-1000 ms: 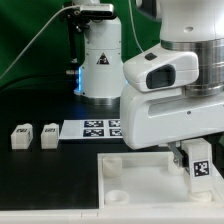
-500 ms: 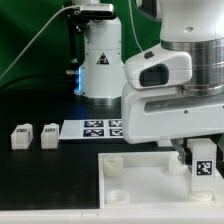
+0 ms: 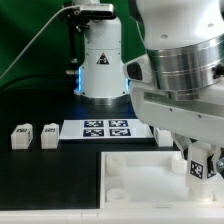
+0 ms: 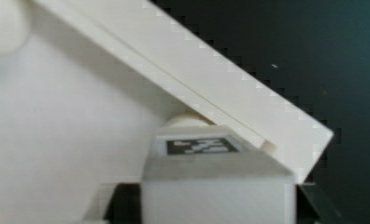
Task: Assemble one leg
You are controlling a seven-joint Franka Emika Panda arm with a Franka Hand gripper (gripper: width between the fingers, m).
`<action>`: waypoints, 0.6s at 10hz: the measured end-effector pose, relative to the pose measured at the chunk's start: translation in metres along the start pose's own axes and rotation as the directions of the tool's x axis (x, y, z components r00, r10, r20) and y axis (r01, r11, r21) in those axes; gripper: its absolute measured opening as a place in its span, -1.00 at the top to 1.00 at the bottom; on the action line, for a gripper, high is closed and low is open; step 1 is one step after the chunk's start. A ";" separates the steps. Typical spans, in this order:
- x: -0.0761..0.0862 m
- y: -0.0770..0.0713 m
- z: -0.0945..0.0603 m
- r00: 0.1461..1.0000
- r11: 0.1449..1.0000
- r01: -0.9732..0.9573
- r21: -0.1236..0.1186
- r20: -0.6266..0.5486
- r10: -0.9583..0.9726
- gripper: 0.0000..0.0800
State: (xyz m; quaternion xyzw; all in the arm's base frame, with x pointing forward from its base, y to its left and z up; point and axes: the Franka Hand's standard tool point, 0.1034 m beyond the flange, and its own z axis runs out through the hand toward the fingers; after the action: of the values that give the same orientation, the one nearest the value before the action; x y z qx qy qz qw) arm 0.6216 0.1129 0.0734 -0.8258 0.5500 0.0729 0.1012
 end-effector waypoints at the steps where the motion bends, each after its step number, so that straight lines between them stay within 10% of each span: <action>1: 0.000 0.000 0.000 0.995 0.994 -0.104 0.011 -0.003 0.104 0.26; 5: -0.001 0.000 0.001 0.988 0.988 -0.155 0.011 -0.003 0.155 0.26; 6: -0.001 0.000 0.001 0.993 0.993 -0.119 0.010 -0.004 0.119 -0.01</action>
Offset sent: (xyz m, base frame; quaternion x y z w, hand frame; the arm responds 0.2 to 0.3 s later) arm 0.0000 0.0000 0.0000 0.0000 0.0000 0.0000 1.0000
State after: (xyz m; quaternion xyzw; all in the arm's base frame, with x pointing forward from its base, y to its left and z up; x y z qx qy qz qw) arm 0.6211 0.1139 0.0726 -0.7911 0.5990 0.0740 0.0995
